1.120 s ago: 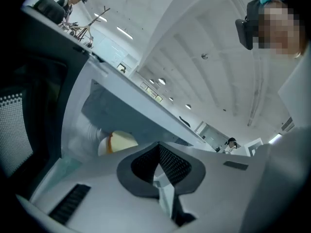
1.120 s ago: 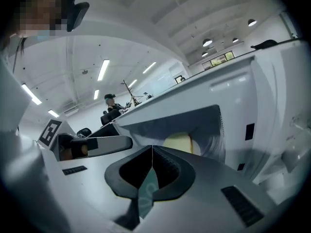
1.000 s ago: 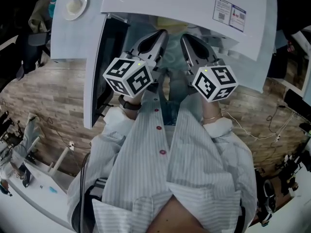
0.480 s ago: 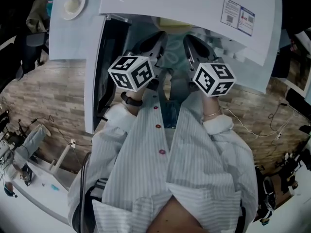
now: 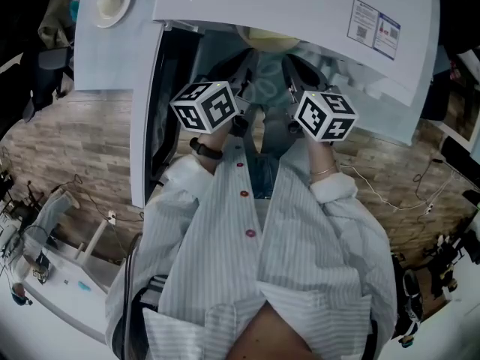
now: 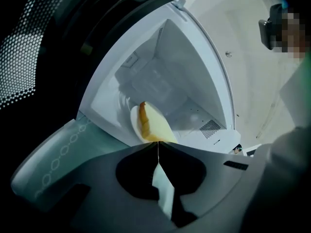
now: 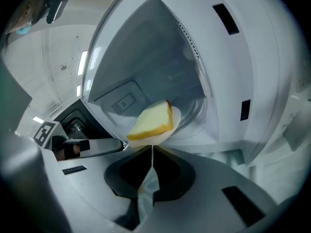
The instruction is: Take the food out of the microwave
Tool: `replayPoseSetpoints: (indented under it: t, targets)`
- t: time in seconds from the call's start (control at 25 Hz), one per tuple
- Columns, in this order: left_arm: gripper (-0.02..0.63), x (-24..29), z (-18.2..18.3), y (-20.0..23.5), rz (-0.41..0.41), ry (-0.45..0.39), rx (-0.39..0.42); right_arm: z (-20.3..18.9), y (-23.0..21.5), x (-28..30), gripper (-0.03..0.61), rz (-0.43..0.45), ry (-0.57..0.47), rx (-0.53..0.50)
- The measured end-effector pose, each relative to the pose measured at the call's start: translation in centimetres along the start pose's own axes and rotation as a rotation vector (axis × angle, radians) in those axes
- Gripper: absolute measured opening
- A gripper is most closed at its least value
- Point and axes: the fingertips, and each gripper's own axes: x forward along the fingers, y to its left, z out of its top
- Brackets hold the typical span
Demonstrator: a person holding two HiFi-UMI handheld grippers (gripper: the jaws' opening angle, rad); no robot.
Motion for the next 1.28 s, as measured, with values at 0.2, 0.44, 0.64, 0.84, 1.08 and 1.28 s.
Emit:
replayPoseSetpoints:
  t: [0.2,0.44,0.64,0.84,1.08,1.28]
  targets:
    - [0.009,0.0,-0.6,0.6,-0.003,0.015,-0.020,-1.0,-0.3,0.4,0.034,0.008,0.027,0.041]
    - [0.015,0.2,-1.4,0.7,-0.023,0.055,-0.062,-0.8,0.0,0.7,0.037,0.042,0.024,0.104]
    - [0.086,0.6,-1.9,0.5,-0.054,0.080,-0.107,-0.4,0.5,0.9,0.057,0.075,0.017,0.142]
    - [0.124,1.2,-1.2,0.5,-0.078,0.044,-0.176,-0.1,0.2,1.1,0.144,0.092,0.000,0.223]
    - [0.156,2.0,-0.6,0.9,-0.077,0.029,-0.217,0.4,0.2,1.8,0.156,0.111,-0.016,0.296]
    - [0.174,2.4,-0.4,1.3,-0.071,0.030,-0.249,0.3,-0.2,2.3,0.156,0.113,-0.015,0.378]
